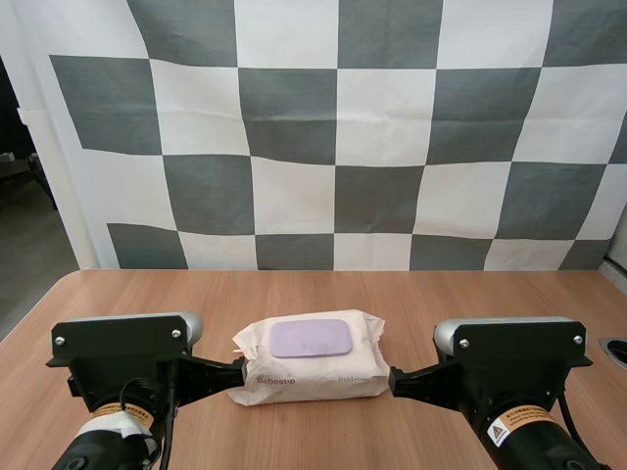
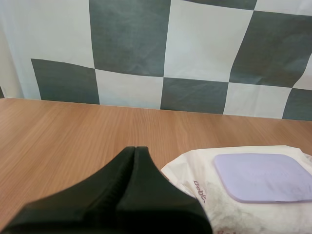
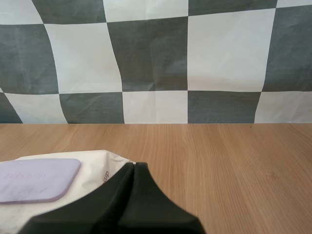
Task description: Open the wet wipes lid
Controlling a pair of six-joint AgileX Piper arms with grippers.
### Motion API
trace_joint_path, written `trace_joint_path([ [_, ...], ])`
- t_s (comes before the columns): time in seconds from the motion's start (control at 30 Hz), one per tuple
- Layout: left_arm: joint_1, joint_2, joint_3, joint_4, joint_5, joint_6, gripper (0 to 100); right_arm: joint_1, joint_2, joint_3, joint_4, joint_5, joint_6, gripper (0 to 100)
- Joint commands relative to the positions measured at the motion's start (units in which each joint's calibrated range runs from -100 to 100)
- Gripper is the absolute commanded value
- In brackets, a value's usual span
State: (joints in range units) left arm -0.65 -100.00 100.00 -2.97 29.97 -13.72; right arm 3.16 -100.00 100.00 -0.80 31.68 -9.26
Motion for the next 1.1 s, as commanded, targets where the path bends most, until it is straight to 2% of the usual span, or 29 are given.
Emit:
trace_joint_path([
  [0.0, -0.02, 0.0, 0.0, -0.1, 0.0, 0.0, 0, 0.0, 0.0, 0.0, 0.0, 0.0, 0.0, 0],
  [0.33, -0.02, 0.0, 0.0, 0.4, -1.6, 0.0, 0, 0.0, 0.0, 0.0, 0.0, -0.8, 0.0, 0],
  [0.5, -0.02, 0.0, -2.2, 3.8, -6.8, 0.0, 0, 0.0, 0.0, 0.0, -1.4, -4.7, 0.0, 0],
  [0.83, -0.02, 0.0, -20.4, 5.9, -6.6, 0.0, 0, 0.0, 0.0, -16.5, -1.7, -3.2, 0.0, 0],
  [1.07, -0.02, 0.0, -24.3, 6.7, -4.6, 0.0, 0, 0.0, 0.0, -22.6, -1.7, -2.6, 0.0, 0],
])
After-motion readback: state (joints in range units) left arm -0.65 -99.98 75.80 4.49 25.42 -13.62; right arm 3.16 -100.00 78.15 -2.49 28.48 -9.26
